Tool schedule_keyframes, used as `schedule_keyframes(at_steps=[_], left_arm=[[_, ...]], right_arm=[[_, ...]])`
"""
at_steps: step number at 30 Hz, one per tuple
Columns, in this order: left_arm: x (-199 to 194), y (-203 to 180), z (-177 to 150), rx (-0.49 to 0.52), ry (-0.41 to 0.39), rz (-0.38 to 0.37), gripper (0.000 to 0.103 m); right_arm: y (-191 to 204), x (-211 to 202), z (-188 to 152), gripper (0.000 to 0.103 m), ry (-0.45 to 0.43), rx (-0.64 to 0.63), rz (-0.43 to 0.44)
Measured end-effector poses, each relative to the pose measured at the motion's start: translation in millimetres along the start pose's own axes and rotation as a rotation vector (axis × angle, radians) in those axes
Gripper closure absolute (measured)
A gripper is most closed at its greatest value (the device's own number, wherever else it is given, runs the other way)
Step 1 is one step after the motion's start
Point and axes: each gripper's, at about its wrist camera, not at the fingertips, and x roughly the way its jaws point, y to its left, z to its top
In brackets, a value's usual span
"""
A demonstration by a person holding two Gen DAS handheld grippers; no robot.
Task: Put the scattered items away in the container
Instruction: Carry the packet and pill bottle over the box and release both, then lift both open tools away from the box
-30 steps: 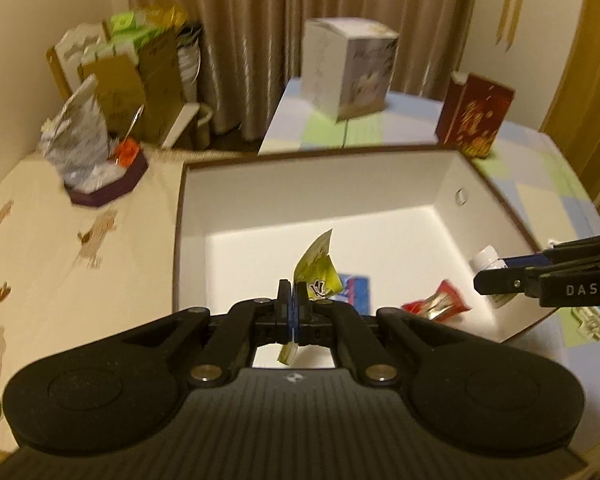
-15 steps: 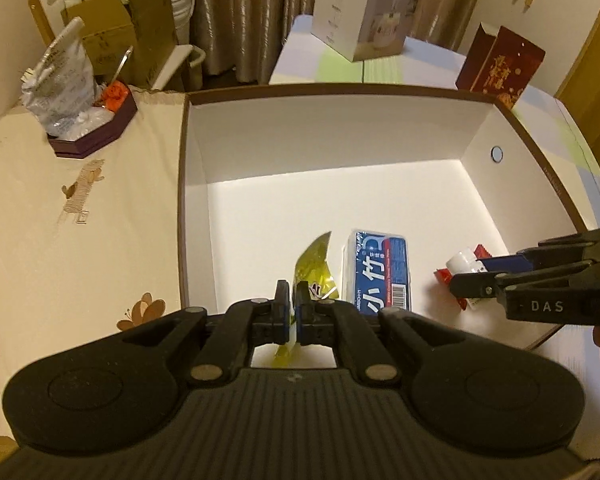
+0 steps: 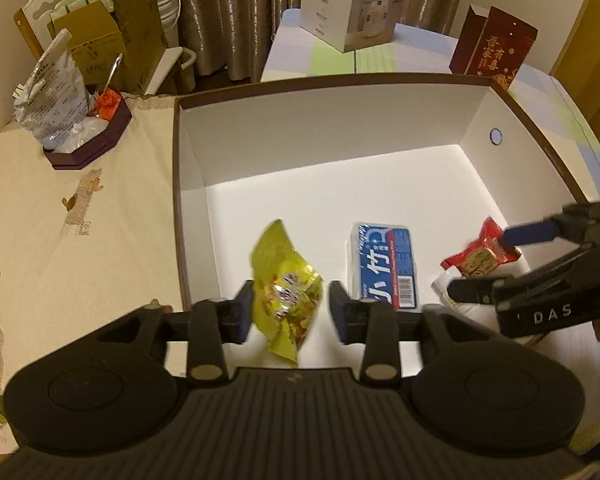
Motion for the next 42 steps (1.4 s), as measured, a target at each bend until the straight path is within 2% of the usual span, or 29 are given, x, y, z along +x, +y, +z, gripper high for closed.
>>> schedule_keyframes(at_steps=[3, 5, 14, 23, 42], left_arm=[[-1.6, -6.1, -2.8, 0.016, 0.012, -0.018, 0.054], [-3.3, -10.7, -5.1, 0.021, 0.02, -0.036, 0.034], [-14.9, -22.7, -11.4, 0.025, 0.014, -0.035, 0.022], [-41.5, -28.7, -12.1, 0.03, -0.058, -0.019, 0.02], [-56.1, -41.1, -32.5, 0.013, -0.079, 0.038, 0.019]], right_arm=[[-0.6, -2.5, 0.2, 0.01, 0.01, -0.007, -0.013], [0.5, -4.7, -0.5, 0.01, 0.01, -0.015, -0.025], [-0.7, -16.7, -10.0, 0.01, -0.003, -0.021, -0.056], [-3.1, -32.2, -18.7, 0.01, -0.043, -0.006, -0.069], [7.1, -64.0, -39.4, 0.01, -0.122, -0.039, -0.086]])
